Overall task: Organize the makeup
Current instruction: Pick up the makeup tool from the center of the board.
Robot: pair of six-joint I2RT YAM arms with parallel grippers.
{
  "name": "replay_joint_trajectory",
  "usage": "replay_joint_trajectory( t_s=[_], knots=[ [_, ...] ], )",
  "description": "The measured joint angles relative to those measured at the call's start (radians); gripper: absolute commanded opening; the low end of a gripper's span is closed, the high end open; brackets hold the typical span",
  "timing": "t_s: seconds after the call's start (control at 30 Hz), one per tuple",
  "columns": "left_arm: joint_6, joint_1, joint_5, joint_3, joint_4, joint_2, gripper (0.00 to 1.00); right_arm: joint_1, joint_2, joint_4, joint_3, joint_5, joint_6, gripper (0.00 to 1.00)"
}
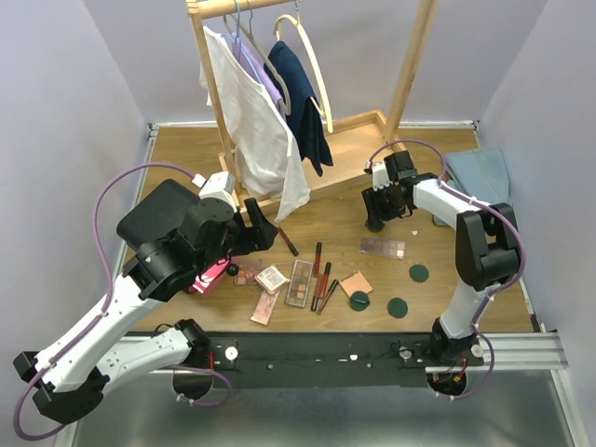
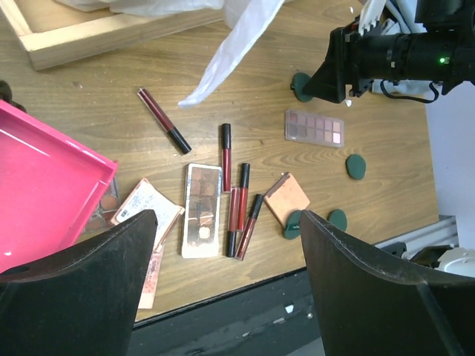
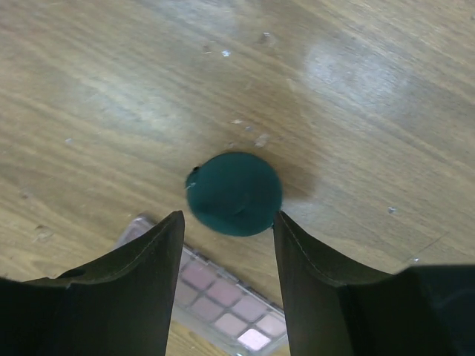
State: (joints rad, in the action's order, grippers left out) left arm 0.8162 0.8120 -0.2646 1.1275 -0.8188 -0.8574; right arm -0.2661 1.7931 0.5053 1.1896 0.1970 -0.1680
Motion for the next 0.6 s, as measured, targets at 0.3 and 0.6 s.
replay_joint_trajectory(
  t_s=[0.3, 0.6],
  knots=[
    [0.035, 0.0, -0.018, -0.065, 0.012, 0.06, 0.87, 0.006, 0.073, 0.016, 0.031, -0.035, 0.023, 0.39],
    [0.046, 0.0, -0.017, -0.092, 0.053, 0.062, 0.87, 0.006, 0.081, 0.018, 0.035, 0.005, 0.034, 0.02]
  ],
)
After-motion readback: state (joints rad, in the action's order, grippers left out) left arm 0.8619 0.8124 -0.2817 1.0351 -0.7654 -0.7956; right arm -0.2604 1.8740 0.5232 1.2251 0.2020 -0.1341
